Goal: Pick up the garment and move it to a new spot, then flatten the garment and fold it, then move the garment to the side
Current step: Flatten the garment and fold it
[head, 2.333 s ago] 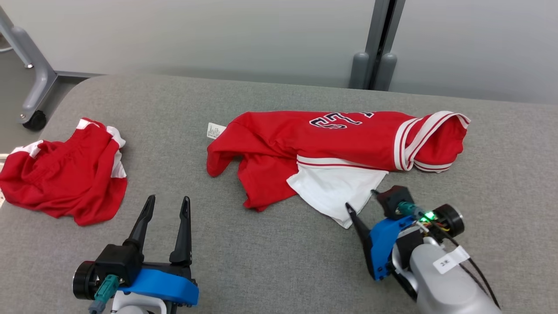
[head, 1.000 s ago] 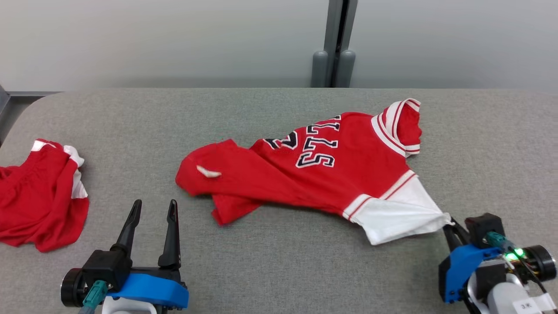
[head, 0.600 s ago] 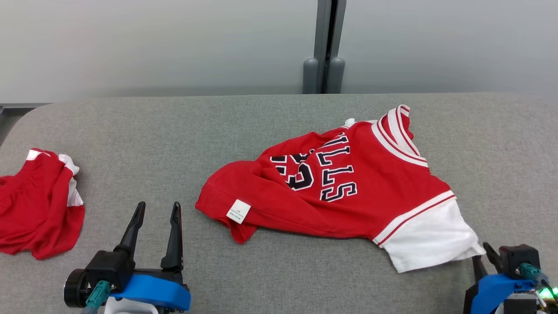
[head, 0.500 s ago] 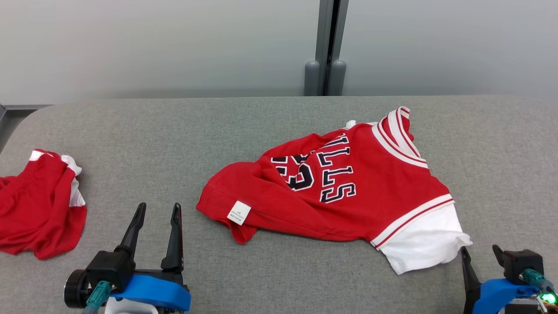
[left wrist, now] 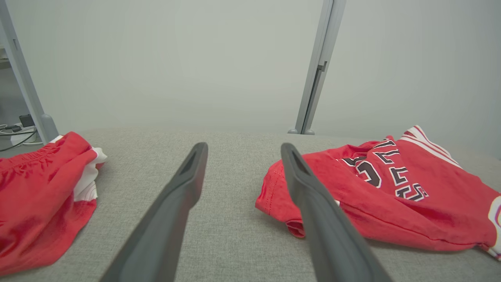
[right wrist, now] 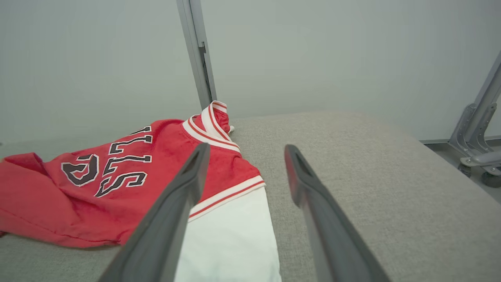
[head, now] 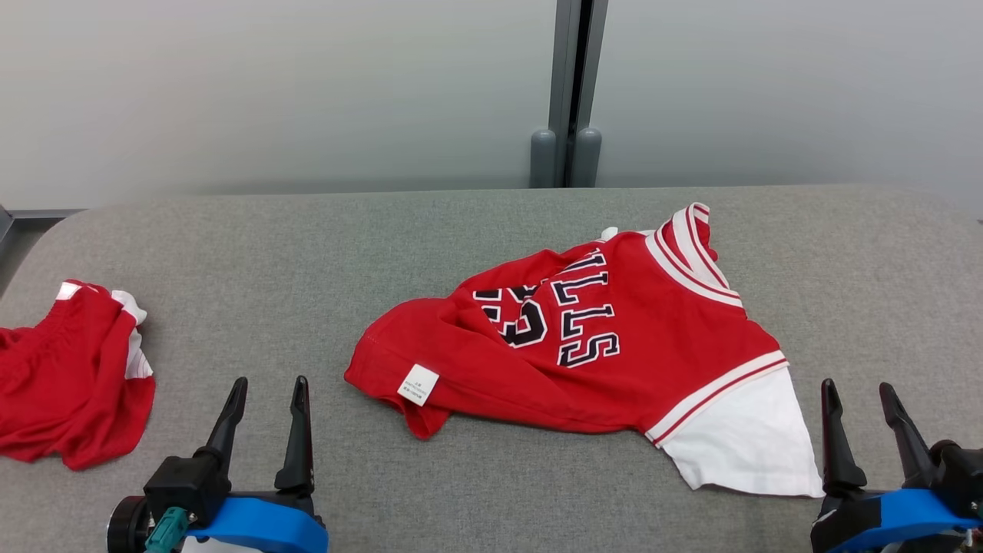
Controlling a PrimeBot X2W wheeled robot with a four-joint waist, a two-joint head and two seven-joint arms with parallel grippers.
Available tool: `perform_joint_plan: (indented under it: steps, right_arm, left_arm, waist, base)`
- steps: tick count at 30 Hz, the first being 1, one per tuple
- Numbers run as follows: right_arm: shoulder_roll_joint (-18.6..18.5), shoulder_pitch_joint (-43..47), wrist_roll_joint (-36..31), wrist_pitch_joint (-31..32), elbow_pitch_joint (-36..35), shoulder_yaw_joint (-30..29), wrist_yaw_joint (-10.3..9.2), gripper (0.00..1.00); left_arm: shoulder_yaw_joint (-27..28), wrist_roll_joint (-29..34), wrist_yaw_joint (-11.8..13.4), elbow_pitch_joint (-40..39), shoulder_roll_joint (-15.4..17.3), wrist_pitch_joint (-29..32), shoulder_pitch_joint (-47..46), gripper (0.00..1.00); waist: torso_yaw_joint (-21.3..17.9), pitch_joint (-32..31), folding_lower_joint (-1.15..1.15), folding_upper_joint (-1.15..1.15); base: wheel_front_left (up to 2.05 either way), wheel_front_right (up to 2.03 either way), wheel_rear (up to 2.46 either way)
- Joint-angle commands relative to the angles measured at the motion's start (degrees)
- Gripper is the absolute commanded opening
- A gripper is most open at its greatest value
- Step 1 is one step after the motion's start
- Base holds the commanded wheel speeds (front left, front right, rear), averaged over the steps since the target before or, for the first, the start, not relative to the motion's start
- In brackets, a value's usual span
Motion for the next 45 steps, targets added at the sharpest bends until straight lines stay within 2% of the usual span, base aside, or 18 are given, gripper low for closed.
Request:
perform_joint_plan:
  steps: [1,10,21,39,42,45]
  right_arm:
    - [0.02,-0.73,0.95,-0.29,0.57,0.17,0.01,1.0]
    - [-0.09,-0.76,1.63,0.58,-0.4,4.45,0.01,1.0]
    - [-0.07,1.3,2.61,5.34,-2.94,4.13,0.01,1.0]
    - [-0.07,2.81,3.41,7.73,-4.39,3.63,0.01,1.0]
    - [-0.07,2.71,3.86,9.61,-3.83,2.87,0.01,1.0]
    - [-0.09,2.57,3.13,14.43,-2.53,1.48,0.01,1.0]
  left_arm:
    - [-0.01,0.08,0.28,0.2,0.08,-0.18,0.48,1.0]
    - [0.22,-0.17,0.53,1.38,0.09,-0.27,2.23,1.0]
    - [0.75,-0.13,0.67,2.2,0.32,-0.35,2.83,1.0]
    - [0.37,-0.42,0.79,2.27,0.39,-0.33,2.08,1.0]
    - [-0.11,-0.27,0.71,2.48,0.39,0.04,0.96,1.0]
    - [-0.33,-0.29,0.62,2.54,0.37,0.04,0.66,1.0]
  waist:
    - [-0.11,-0.34,0.0,0.0]
    - [-0.21,-2.86,0.0,0.0]
    - [0.32,-3.9,0.0,0.0]
    - [0.5,-2.93,0.0,0.0]
    - [0.28,-2.54,0.0,0.0]
    - [-0.15,-2.06,0.0,0.0]
  base:
    - [0.0,0.0,0.0]
    - [0.0,0.0,0.0]
    - [0.0,0.0,0.0]
    - [0.0,0.0,0.0]
    - [0.0,0.0,0.0]
    - [0.0,0.0,0.0]
